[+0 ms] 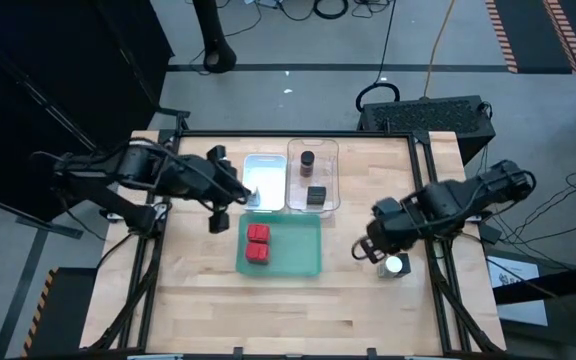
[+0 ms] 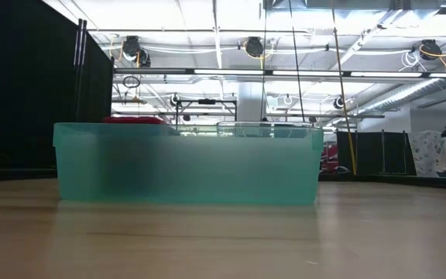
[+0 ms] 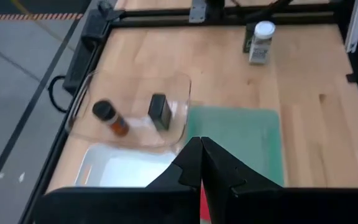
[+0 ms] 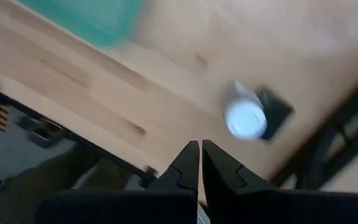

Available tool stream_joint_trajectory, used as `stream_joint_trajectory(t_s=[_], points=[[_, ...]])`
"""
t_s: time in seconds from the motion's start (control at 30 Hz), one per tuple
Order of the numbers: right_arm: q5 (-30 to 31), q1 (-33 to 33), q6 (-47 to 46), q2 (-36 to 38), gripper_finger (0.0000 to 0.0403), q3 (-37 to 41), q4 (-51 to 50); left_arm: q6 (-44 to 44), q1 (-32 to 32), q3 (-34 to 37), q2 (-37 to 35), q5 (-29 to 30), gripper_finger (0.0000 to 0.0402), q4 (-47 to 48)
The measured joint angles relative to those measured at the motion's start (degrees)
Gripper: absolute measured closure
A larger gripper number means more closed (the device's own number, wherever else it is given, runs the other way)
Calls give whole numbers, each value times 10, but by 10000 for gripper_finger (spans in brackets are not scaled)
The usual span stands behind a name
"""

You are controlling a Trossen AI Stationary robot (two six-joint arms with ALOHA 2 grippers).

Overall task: Sort spices by type
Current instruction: Put the white spice bottle into the white bin

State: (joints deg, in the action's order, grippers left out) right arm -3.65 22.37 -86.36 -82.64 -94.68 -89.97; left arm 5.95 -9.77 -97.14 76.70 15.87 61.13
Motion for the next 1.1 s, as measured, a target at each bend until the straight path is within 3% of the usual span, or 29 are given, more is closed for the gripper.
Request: stream_joint_trajectory(t_s=[0.13, 0.23, 0.47, 0.67, 0.83, 1.1], points=[[-40, 38, -70, 44, 403, 94, 20, -22, 21, 0, 11, -25, 393, -31], [-56, 61, -111, 89, 403, 184, 90, -29, 31, 0, 10, -24, 393, -39], [-51, 78, -193, 174, 403, 386, 216, -34, 45, 0, 10, -24, 393, -56], [-37, 78, -210, 184, 389, 426, 247, -33, 46, 0, 10, -24, 393, -64], [-39, 78, -212, 184, 336, 426, 245, -34, 46, 0, 10, -23, 393, -82], [-35, 77, -212, 165, 186, 426, 268, -33, 57, 0, 10, -22, 393, -85]])
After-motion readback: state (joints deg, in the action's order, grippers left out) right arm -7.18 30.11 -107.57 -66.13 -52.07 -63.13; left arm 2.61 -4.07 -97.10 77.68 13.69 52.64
